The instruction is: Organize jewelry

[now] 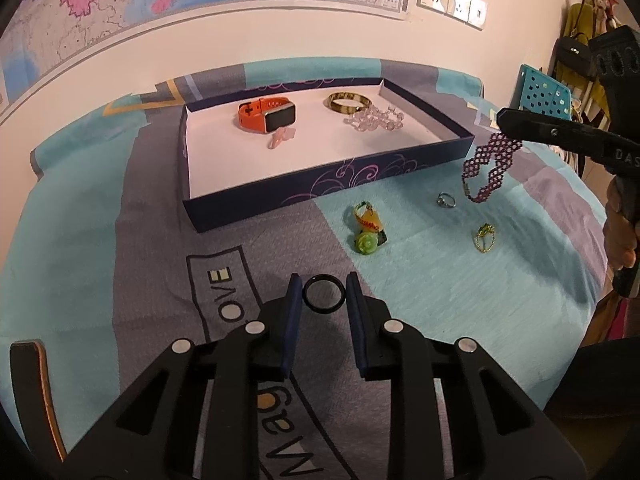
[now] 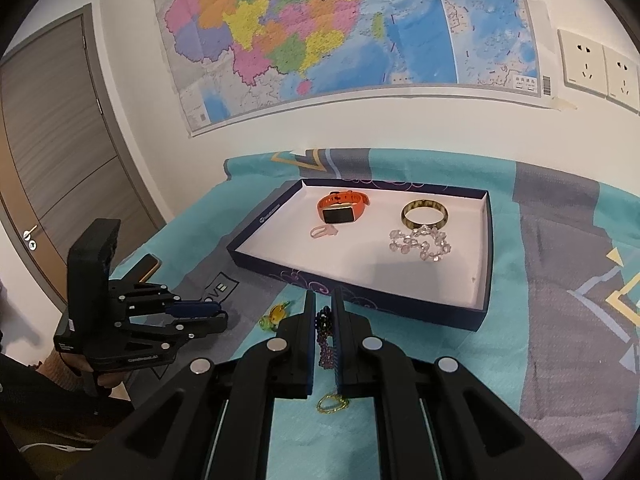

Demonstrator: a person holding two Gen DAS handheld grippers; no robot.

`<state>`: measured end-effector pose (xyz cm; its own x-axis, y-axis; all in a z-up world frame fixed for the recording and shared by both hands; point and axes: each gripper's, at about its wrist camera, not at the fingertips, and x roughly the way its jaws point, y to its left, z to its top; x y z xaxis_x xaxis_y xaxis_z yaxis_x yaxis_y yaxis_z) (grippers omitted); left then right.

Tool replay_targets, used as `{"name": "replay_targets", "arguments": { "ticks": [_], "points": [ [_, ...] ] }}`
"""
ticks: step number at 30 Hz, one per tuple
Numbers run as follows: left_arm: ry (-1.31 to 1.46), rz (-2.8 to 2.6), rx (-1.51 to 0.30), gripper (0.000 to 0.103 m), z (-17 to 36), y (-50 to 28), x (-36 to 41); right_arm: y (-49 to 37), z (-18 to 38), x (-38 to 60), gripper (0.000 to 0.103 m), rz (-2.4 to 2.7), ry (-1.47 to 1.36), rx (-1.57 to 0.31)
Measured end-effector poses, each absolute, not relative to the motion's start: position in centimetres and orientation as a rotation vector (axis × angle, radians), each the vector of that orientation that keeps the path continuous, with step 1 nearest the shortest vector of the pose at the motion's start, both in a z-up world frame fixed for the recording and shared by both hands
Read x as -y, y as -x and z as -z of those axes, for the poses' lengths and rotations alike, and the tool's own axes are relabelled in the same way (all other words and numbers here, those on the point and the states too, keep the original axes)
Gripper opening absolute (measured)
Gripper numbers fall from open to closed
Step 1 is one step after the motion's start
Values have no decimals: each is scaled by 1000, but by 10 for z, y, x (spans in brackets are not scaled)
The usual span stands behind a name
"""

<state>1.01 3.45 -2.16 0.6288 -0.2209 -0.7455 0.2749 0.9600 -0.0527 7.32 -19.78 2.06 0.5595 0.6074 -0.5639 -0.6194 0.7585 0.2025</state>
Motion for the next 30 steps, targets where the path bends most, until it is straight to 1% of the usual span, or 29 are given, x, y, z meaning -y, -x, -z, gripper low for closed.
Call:
{"name": "replay_targets", "arguments": {
  "ticks": [16,30],
  "points": [
    [-45,321,-782,23,-3,-17,-34,-87,-37,193,6,-733,61,-629],
    [-55,325,-743,23,-19,-42,-32,-114,-48,190,6,-717,61,-604]
  ]
}}
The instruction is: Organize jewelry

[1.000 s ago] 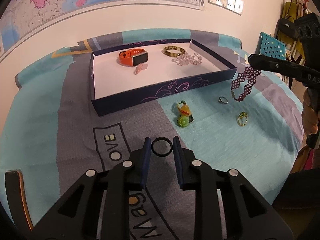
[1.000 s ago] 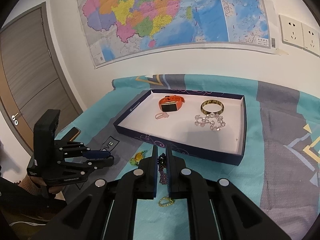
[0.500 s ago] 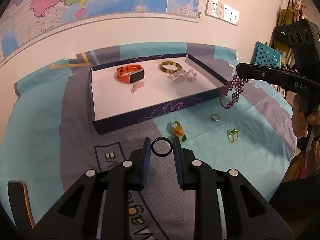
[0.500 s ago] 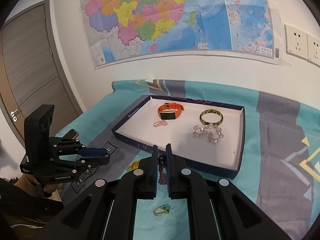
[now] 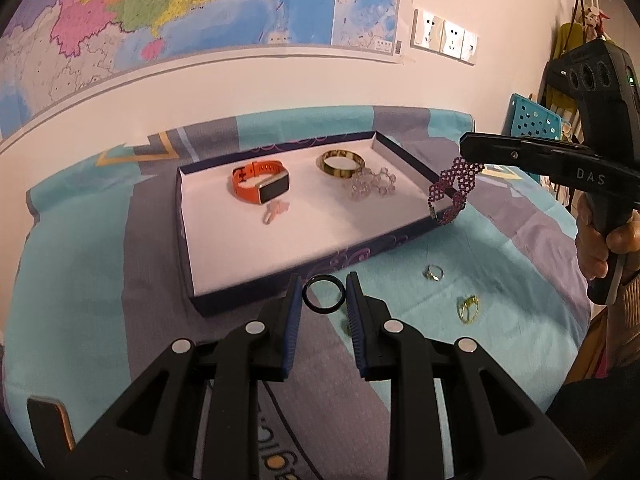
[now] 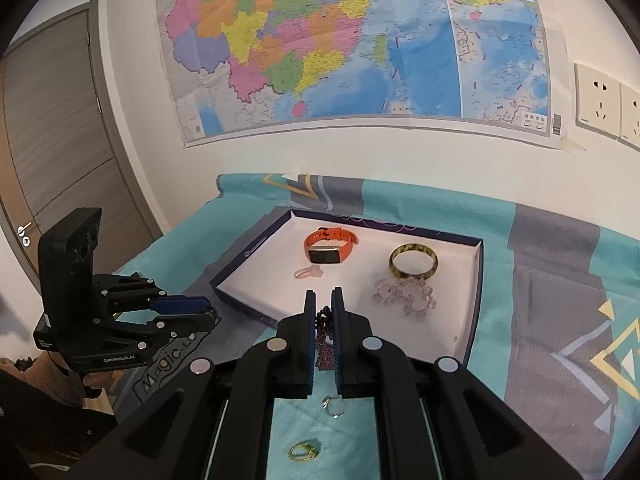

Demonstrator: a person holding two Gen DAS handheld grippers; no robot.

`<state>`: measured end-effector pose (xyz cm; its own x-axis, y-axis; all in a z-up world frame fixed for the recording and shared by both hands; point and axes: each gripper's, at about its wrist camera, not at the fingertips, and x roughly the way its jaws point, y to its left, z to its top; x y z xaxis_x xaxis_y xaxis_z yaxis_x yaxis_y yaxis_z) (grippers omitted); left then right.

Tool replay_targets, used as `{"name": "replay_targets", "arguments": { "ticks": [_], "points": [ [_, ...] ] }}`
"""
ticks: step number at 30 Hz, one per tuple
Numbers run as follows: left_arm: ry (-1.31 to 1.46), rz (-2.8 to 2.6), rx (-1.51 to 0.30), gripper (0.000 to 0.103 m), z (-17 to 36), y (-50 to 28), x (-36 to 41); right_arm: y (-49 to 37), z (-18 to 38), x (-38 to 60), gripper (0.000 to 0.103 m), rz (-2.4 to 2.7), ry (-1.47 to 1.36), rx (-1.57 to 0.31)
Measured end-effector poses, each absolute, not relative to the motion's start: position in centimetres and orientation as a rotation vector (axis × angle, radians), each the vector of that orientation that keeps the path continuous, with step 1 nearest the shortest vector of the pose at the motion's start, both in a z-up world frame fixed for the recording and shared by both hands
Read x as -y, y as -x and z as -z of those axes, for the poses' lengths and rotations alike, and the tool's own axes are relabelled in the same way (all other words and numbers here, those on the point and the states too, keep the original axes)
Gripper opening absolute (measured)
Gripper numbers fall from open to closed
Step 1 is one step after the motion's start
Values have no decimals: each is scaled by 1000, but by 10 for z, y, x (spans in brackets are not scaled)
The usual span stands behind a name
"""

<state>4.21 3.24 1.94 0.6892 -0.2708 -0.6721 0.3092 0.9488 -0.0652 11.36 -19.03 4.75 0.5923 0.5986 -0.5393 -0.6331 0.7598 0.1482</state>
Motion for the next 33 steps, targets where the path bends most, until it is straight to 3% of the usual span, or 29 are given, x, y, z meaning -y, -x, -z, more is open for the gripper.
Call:
{"name": "replay_targets", "arguments": {
  "ticks": [33],
  "points": [
    [-82,297,-786,23,-11,-122,-22,-185,-33,173,6,-710,-2,-680]
  ]
}}
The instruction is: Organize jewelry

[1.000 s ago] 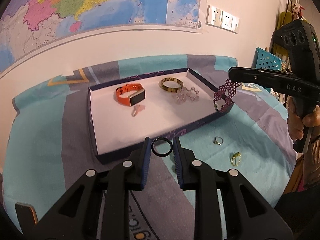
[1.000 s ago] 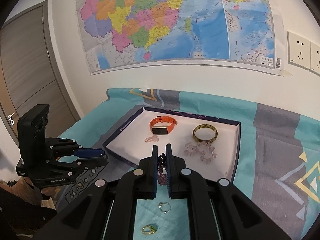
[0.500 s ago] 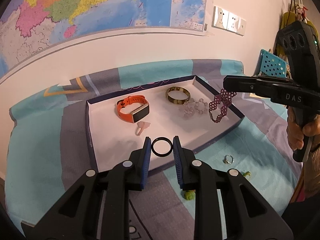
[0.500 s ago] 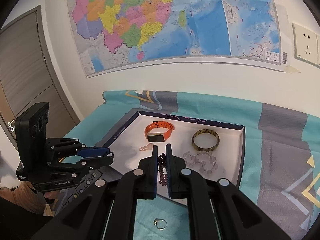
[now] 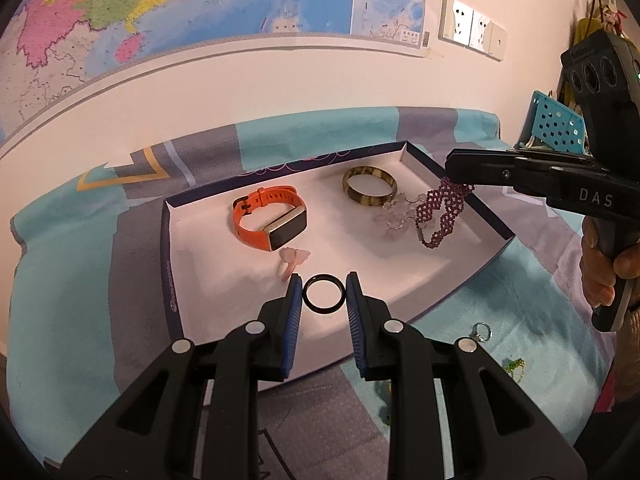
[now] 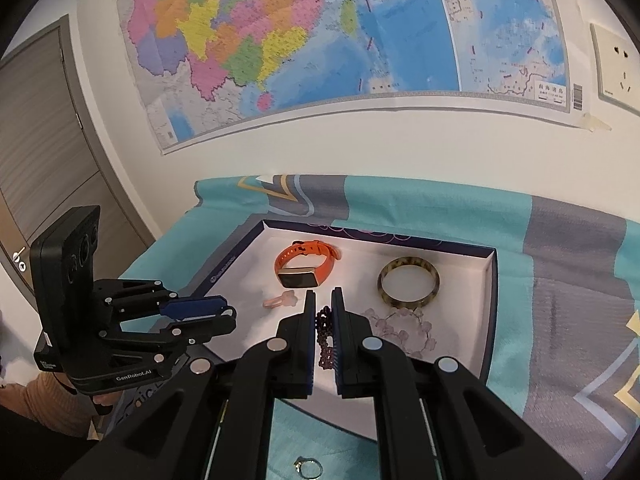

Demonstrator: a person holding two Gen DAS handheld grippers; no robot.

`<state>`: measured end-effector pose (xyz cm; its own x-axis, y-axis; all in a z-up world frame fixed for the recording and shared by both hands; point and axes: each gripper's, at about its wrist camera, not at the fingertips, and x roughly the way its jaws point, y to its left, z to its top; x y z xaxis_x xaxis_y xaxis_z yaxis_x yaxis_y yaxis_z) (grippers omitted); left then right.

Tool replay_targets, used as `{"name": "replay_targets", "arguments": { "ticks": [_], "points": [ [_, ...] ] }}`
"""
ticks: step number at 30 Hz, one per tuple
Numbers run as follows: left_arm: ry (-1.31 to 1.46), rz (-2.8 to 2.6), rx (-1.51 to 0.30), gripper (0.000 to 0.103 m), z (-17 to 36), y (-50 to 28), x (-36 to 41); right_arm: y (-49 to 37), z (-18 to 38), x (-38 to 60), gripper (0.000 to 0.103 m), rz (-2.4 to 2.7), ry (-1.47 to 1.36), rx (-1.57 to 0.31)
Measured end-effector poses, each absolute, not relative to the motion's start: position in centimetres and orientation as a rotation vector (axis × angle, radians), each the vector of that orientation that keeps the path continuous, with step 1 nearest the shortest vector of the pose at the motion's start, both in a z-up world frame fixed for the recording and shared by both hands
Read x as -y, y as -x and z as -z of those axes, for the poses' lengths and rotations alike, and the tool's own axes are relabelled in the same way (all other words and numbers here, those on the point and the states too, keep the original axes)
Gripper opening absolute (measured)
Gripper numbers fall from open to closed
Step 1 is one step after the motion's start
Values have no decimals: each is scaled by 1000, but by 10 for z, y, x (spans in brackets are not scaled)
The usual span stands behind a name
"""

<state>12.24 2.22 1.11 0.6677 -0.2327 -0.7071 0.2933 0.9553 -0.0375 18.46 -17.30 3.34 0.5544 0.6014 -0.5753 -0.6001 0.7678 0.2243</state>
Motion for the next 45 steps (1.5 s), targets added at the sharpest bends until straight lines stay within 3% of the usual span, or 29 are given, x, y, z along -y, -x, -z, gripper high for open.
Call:
{"name": "replay_targets", "arguments": {
  "ticks": [45],
  "points": [
    [-103,245,-896,23,26,-166,-18,-225,6,187,6,-610,-39,-780]
  ]
}}
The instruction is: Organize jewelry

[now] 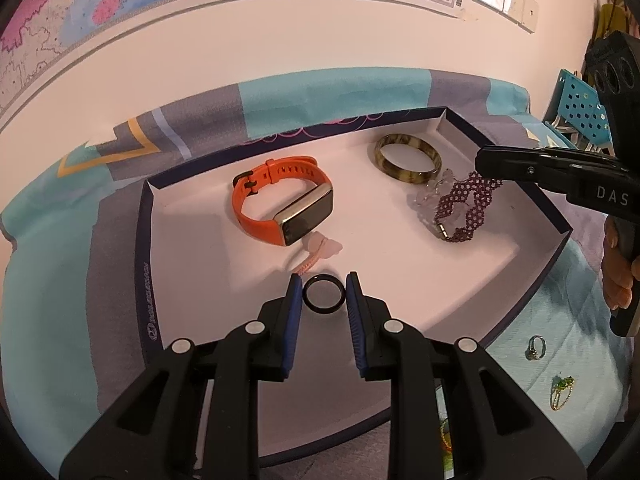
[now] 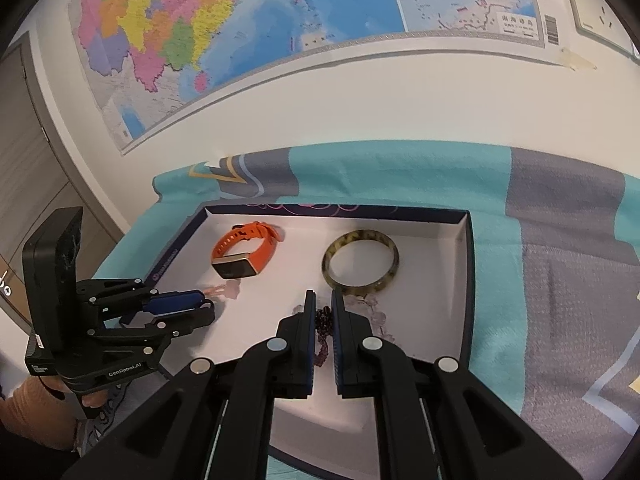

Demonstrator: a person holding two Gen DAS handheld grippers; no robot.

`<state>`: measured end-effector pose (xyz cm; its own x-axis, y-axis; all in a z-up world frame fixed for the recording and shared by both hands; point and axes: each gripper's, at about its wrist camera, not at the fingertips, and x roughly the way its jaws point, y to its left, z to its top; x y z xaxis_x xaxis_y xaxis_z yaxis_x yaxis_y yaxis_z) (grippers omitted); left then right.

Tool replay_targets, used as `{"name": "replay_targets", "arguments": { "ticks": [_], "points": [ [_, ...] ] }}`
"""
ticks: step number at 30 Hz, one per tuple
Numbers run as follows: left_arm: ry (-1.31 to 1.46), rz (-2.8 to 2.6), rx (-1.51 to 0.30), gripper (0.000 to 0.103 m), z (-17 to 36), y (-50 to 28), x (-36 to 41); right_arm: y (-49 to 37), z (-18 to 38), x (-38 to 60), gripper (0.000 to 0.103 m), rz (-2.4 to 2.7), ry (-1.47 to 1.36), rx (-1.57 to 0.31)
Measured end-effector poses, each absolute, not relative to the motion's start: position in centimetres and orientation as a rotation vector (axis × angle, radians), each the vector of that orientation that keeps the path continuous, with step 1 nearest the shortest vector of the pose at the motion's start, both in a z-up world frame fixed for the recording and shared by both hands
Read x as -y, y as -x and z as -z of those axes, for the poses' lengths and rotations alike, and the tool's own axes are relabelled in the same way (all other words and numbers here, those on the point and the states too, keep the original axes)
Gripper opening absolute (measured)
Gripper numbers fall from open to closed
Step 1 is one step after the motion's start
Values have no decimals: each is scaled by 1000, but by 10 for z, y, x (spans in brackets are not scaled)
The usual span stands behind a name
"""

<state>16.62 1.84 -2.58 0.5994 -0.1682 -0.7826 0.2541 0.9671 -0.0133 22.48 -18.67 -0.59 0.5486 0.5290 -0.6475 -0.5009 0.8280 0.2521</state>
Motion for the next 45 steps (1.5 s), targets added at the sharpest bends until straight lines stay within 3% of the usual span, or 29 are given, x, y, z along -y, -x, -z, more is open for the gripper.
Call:
{"name": "replay_targets", "arguments": {
  "ticks": [12,18,25,34,45],
  "points": [
    [-95,238,-883,24,22,-165,-19,-232,15,190,10,-556,-34,-801],
    [-81,223,-837,39,8,-156,-25,-227,10,192,17,-545,-26,-781],
    [-79,218,-754,47,-15,-123,-34,-197,-5,195,30,-573,20,-735],
    [-80,254,-705,51,-23,-75,-36,-142,-16,195,34,-660,92,-698],
    [-71,319,-770,51,5,-41,-23,-93,17,199,38,-675,152,-786]
  ]
}}
